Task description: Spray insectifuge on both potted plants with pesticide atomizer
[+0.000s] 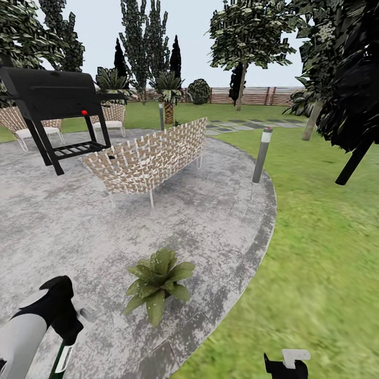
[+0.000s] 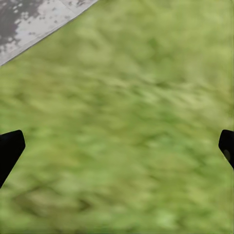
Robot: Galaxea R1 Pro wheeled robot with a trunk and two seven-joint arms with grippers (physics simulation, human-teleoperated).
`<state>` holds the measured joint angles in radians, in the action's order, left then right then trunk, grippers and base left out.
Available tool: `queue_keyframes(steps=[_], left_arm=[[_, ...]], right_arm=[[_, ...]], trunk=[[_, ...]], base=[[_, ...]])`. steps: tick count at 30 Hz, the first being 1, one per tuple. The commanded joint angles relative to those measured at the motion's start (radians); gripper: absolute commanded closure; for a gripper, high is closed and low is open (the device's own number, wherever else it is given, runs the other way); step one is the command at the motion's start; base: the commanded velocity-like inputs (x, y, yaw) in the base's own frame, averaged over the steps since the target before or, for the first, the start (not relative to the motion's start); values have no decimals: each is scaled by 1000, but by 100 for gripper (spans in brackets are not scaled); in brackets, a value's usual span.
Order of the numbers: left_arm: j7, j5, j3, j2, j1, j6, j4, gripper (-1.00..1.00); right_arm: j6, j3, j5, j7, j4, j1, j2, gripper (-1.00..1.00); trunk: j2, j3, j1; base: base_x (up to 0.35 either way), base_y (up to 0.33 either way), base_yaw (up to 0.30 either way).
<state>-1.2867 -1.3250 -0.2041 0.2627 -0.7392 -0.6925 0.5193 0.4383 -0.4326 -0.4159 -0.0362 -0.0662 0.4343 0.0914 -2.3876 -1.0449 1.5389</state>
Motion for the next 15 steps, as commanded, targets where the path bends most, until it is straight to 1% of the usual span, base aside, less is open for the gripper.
queue_keyframes(steps=[1,6,12,15], left_arm=[[-11,-13,-5,0,1,-8,1,100],[-14,-18,-5,8,3,-4,-7,100],[-6,-11,-12,-6,3,-8,-12,100],[-5,-8,-15,-7,3,-10,-5,100]], right_arm=[[4,-6,-11,-4,1,1,0,-100],[4,-6,-11,-4,2,0,1,-100],[4,-6,-11,-4,2,1,1,-100],[4,-6,-11,-4,2,0,0,-100]], trunk=[[0,-1,0],[0,-1,0],[0,-1,0],[0,-1,0]], base=[[0,0,0],[0,0,0],[0,0,0],[72,-60,0]])
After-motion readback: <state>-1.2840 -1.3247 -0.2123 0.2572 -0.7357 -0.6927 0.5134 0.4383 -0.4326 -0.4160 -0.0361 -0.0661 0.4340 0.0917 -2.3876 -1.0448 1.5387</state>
